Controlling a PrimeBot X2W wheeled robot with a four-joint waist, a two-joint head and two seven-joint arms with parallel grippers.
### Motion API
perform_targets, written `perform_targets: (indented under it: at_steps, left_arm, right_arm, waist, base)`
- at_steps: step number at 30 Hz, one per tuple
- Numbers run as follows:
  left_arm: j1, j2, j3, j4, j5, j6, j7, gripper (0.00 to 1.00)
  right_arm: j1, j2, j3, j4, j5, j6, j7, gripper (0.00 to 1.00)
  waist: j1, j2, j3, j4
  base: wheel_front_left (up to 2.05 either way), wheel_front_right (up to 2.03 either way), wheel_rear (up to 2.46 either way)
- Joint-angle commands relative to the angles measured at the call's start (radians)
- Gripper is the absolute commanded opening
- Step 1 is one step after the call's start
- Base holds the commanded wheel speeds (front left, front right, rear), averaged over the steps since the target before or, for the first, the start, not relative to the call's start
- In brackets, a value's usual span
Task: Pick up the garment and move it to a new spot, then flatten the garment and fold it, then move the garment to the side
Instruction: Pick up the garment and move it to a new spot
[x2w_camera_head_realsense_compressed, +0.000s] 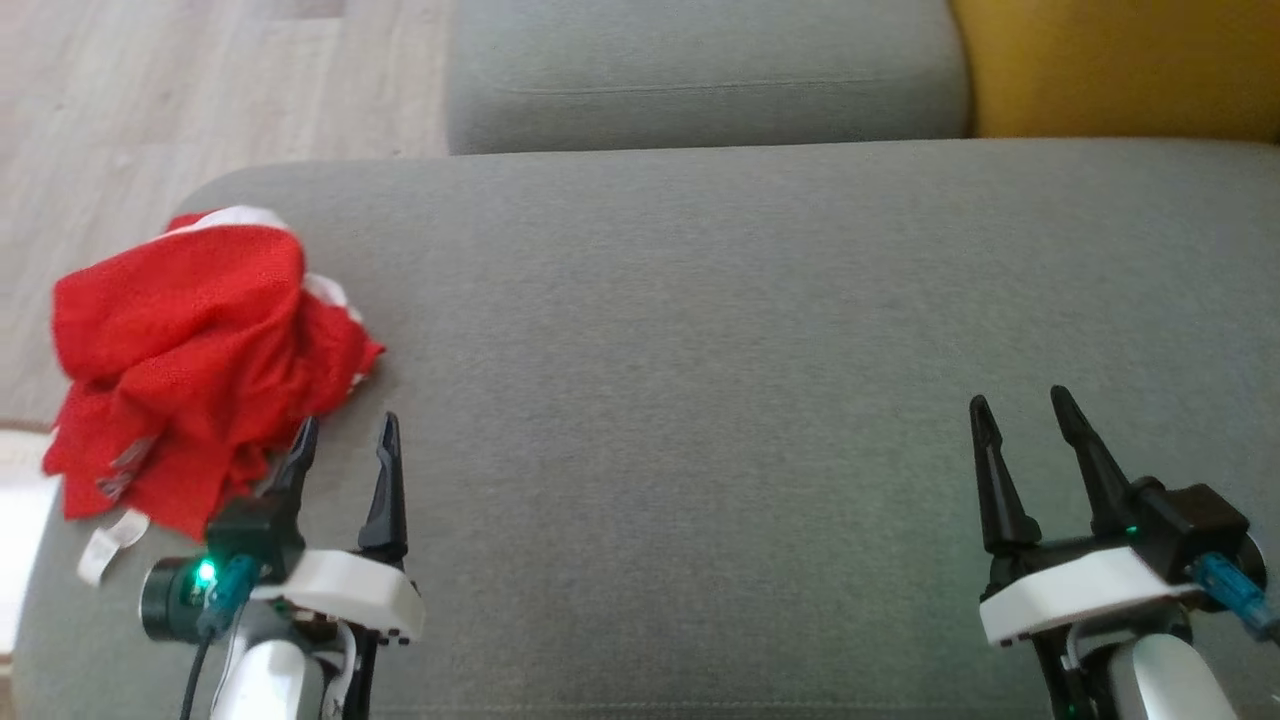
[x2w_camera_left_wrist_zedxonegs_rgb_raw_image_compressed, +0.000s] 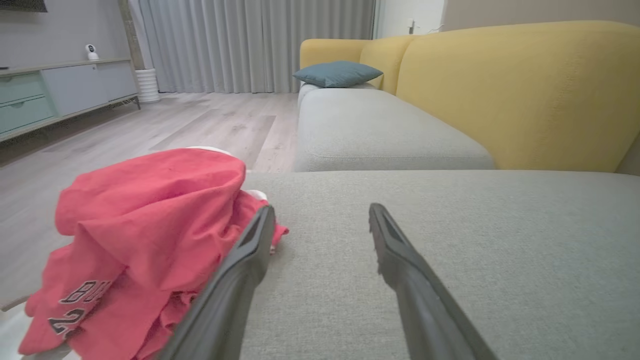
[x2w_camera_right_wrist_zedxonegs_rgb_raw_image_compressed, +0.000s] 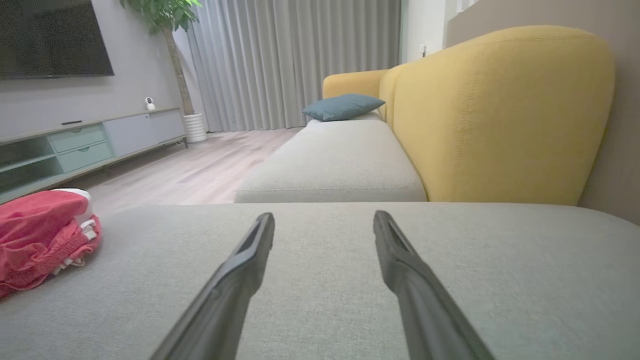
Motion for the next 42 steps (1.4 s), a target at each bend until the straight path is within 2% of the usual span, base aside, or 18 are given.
perform_targets:
  at_steps: [1, 9, 20, 34, 42]
  left_arm:
    - [-0.067, 0.011, 0.043, -0.039, 0.006, 0.005, -0.012, 1.00]
    - [-0.070, 0.022, 0.053, -0.044, 0.013, 0.008, -0.012, 1.00]
    - [-0.051, 0.034, 0.067, -0.052, 0.011, 0.004, -0.012, 1.00]
    - [-0.053, 0.026, 0.066, -0.065, 0.014, 0.004, -0.012, 1.00]
    - [-0.176, 0.017, 0.054, -0.039, 0.007, -0.014, -0.012, 1.00]
  right_arm:
    - [-0.025, -0.007, 0.021, -0.041, 0.007, 0.008, -0.006, 1.00]
    - [-0.022, -0.010, 0.034, -0.063, 0.017, 0.008, 0.007, 1.00]
    - [-0.022, -0.001, 0.043, -0.079, 0.023, 0.008, 0.018, 1.00]
    - [-0.029, -0.008, 0.047, -0.087, 0.015, 0.008, 0.035, 1.00]
    - [-0.084, -0.056, 0.046, -0.164, -0.001, 0.008, 0.086, 1.00]
  waist:
    - [0.0000, 0.0000, -0.002, 0.036]
    - [0.0000, 0.0000, -0.009, 0.165]
    - [0.0000, 0.0000, -0.008, 0.276]
    - [0.0000, 0.0000, 0.015, 0.293]
    - [0.0000, 0.0000, 0.180, 0.264]
  base:
    - [0.00, 0.00, 0.00]
    - [0.00, 0.00, 0.00]
    - [0.00, 0.00, 0.00]
    - [0.00, 0.00, 0.00]
    - [0.00, 0.00, 0.00]
